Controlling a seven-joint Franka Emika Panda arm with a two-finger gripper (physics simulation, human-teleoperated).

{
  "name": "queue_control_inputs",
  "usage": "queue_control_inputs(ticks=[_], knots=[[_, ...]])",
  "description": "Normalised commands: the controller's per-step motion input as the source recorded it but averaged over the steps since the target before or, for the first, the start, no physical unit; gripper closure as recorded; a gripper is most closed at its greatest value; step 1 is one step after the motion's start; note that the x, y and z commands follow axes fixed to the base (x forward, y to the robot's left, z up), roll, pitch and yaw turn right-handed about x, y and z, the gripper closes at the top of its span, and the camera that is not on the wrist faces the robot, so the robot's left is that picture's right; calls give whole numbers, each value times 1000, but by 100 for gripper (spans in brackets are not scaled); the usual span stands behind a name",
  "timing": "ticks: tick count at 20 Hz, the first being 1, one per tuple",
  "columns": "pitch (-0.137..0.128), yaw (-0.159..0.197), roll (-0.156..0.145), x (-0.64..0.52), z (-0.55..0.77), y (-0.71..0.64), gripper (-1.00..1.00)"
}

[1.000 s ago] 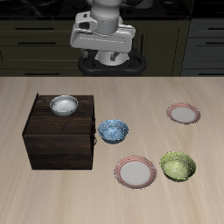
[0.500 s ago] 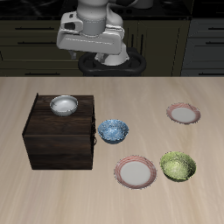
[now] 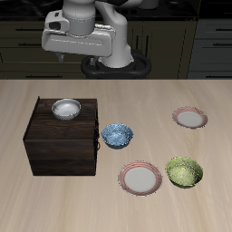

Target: Place the white bowl on the plate next to the green bowl

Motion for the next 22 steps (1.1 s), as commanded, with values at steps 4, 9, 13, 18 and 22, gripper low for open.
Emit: queue_control_inputs(ticks=[4,9,13,18,22], knots=[[-16,61,34,244,165,-226,-100],[-2,-4,1,160,74,-164,-100],[-4,21,66,238,65,-108,-100],[-3,-10,-26,238,46,-233,-100],[7,-26,15,186,54,-113,-100]])
